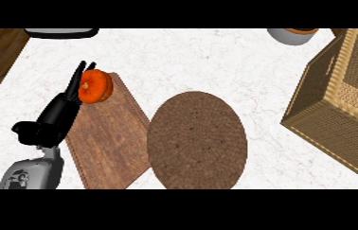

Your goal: Pick the tomato from the placemat and place it in the basket

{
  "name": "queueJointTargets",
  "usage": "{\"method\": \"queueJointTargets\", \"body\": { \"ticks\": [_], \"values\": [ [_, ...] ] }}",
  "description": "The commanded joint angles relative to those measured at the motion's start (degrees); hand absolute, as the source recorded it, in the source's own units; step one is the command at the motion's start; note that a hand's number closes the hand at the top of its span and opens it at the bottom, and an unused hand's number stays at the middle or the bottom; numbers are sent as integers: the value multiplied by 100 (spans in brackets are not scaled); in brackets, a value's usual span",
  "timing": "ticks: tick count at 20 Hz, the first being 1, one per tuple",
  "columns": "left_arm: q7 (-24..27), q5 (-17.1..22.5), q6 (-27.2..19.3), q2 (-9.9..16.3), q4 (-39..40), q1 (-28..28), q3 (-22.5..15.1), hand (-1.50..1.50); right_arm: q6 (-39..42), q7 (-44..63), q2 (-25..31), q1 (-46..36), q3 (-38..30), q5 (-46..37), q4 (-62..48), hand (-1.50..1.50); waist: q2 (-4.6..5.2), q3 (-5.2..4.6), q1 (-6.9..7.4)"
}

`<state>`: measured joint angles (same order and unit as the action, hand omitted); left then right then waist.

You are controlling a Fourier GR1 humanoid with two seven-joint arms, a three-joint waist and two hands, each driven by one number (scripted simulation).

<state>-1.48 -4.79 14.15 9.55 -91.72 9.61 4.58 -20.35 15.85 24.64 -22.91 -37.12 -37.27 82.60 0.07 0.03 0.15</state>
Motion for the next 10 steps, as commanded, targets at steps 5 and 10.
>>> {"method": "queueJointTargets", "body": {
  "ticks": [5, 10],
  "values": [
    [-238, 130, 123, 9, -441, -192, 28, 0, -267, -667, 498, -93, 70, 534, -768, -150, -8, -1, 9],
    [222, 29, 99, 85, 271, 63, 177, 0, -25, -652, 495, -265, -133, 1295, -300, -150, -5, -2, -32]
  ]
}}
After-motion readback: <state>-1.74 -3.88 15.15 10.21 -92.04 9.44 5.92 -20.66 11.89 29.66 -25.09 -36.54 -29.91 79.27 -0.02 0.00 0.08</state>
